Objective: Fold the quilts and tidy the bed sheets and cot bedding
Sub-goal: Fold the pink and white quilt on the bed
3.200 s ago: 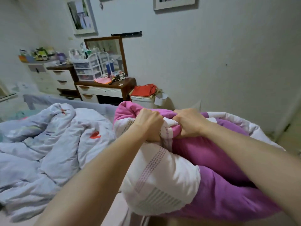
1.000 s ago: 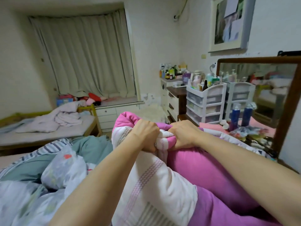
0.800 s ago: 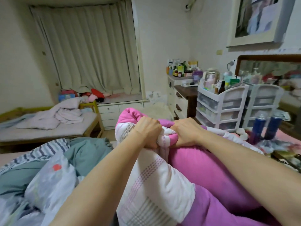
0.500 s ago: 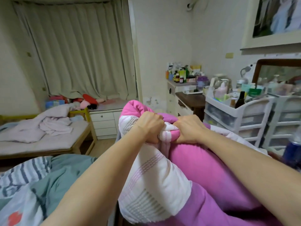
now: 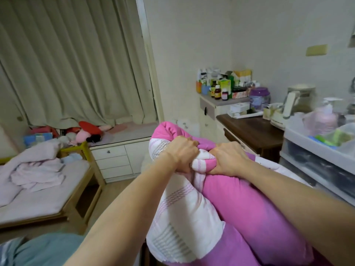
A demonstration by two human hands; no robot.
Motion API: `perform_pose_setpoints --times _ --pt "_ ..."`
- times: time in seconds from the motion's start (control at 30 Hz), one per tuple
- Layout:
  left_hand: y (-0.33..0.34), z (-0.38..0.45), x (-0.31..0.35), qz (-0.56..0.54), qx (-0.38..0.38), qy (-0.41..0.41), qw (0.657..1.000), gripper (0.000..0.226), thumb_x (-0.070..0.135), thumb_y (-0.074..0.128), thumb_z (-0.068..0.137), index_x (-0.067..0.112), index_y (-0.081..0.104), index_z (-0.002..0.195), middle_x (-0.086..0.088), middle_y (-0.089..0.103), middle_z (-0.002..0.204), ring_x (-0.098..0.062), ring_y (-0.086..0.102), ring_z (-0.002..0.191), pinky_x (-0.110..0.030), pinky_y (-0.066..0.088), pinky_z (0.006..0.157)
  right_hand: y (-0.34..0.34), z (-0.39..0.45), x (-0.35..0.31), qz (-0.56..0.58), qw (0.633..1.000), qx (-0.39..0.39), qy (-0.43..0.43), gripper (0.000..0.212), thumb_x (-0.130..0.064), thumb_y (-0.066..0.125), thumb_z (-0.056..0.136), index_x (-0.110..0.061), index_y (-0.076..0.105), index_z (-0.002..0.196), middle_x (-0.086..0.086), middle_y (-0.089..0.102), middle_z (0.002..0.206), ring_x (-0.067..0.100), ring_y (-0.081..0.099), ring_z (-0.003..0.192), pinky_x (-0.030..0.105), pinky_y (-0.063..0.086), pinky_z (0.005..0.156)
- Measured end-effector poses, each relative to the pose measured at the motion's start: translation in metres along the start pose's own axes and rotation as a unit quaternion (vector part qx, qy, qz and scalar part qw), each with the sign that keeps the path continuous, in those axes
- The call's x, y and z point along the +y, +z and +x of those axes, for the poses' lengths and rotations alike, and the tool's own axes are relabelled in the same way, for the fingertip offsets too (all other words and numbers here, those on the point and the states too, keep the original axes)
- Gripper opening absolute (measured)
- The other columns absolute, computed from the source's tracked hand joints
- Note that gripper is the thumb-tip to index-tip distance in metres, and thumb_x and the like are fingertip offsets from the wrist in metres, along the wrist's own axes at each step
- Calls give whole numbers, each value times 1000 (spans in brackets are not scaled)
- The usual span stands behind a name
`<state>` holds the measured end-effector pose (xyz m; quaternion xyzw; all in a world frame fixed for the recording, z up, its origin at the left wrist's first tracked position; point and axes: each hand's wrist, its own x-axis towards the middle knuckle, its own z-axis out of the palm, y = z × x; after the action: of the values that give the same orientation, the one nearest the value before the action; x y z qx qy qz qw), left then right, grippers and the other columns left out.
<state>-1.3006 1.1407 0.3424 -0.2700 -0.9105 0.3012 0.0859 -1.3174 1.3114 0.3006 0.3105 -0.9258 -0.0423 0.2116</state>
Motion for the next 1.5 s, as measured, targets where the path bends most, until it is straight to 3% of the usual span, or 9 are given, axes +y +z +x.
perform_pose_setpoints --times 0.2,0.5,0.67,0.87,1.0,1.13,1.33,1.5 --pt "93 90 -81 -29 -51 -44 997 37 42 69 66 20 67 95 0 60 104 -22 60 94 -33 49 73 88 139 40 0 997 -49 -56 53 -74 55 72 -26 66 94 -2 67 92 22 64 85 27 31 59" --pt "216 153 -228 -71 -62 -156 983 29 37 64 70 21 66 95 1 61 103 -22 61 94 -32 45 69 177 364 41 -17 984 -24 -177 55 -76 51 73 -28 67 95 -2 66 91 23 64 81 27 29 56" --pt "289 164 -307 -71 -89 -183 977 28 34 63 70 20 67 94 -1 61 102 -23 62 91 -30 34 59 228 470 9 10 975 -18 -221 54 -75 53 72 -29 66 99 -2 63 91 22 63 83 28 29 57" --pt "360 165 -403 -73 -122 -214 966 29 37 64 72 21 67 97 -1 61 102 -24 63 91 -31 35 60 278 594 -36 45 963 -15 -265 61 -79 47 72 -31 64 108 -9 65 108 20 64 89 28 30 59" --pt "405 160 -462 -64 -161 -257 951 30 38 65 72 23 66 99 1 62 105 -22 63 95 -31 38 63 305 671 -71 101 947 0 -306 56 -73 55 71 -30 65 105 -2 68 95 24 65 86 27 32 59" --pt "447 156 -511 -55 -212 -307 926 32 37 68 70 24 65 99 3 62 108 -19 62 99 -30 37 64 337 746 -109 117 930 -3 -347 46 -67 58 69 -26 65 90 -3 66 92 24 64 85 27 31 59" --pt "498 147 -575 -61 -257 -371 890 26 41 65 73 26 64 94 4 63 106 -18 62 95 -30 34 61 371 845 -159 153 895 -4 -419 43 -62 65 68 -24 65 89 -1 65 93 26 63 86 29 32 60" --pt "544 146 -640 -41 -272 -374 886 22 43 63 72 28 60 87 5 64 99 -17 62 90 -29 25 56 391 924 -196 173 884 -7 -435 44 -60 68 66 -23 63 88 1 67 87 28 64 81 29 31 57"
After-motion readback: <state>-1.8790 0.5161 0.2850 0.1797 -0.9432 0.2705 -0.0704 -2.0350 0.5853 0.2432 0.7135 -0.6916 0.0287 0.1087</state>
